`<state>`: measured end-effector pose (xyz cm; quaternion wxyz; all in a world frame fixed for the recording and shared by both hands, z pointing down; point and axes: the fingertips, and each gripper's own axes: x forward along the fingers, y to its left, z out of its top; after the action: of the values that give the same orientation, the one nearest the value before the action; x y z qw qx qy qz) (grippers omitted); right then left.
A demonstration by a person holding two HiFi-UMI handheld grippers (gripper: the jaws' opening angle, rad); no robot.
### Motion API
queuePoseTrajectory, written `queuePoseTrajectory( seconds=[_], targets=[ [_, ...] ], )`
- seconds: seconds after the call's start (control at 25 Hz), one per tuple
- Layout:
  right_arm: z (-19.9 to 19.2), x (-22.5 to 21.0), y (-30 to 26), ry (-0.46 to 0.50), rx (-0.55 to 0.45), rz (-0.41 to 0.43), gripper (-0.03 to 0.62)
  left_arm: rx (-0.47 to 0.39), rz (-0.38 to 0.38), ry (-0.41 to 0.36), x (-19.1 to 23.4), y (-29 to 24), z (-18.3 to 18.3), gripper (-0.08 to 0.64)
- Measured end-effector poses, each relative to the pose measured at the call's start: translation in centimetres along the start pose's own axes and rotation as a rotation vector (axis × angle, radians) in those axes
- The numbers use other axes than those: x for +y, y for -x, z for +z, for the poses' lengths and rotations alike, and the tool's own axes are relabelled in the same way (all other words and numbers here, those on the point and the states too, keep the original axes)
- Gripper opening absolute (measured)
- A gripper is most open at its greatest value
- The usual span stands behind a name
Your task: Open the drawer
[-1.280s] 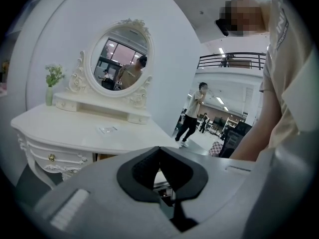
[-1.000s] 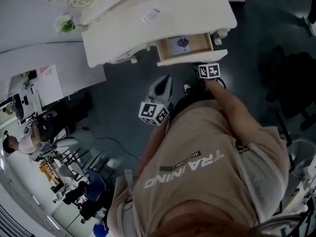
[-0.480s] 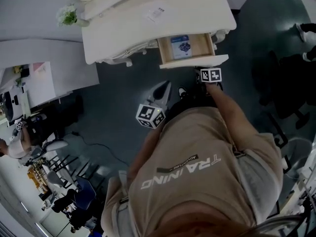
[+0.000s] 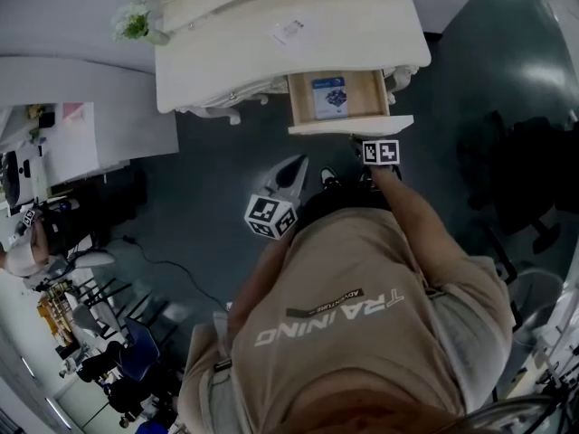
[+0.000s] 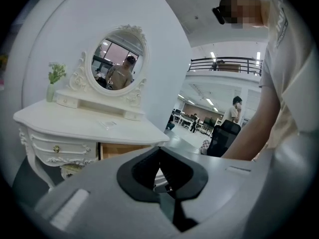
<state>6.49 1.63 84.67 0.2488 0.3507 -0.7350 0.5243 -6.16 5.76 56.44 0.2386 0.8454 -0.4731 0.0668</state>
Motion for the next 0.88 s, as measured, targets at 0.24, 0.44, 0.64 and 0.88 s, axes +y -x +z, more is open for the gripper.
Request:
queuePoseTrajectory(
  seconds=[0.24, 0.44, 0.64, 0.88],
  targets=[
    [-0.8, 0.6, 2.8, 0.145, 0.006, 0.129, 0.035, 0.014, 0.032, 0.011, -2.3, -2.0, -0.3, 0.006],
    [0.3, 1.3, 7.5, 0.345, -0.087, 0.206, 0.003, -0.009, 0.033, -0.01, -3.8, -3.8, -0.6, 0.006],
    [2.0, 4.2, 14.4, 0.412, -0.185, 0.191, 0.003, -0.009, 0.009, -0.074, -5.4, -2.7, 0.2, 0.006],
    [5.2, 12.2, 22.6, 0.534, -0.38, 0.2, 0.003, -0.071, 0.026, -0.172, -6.2, 0.7, 4.6, 0.006]
  ],
)
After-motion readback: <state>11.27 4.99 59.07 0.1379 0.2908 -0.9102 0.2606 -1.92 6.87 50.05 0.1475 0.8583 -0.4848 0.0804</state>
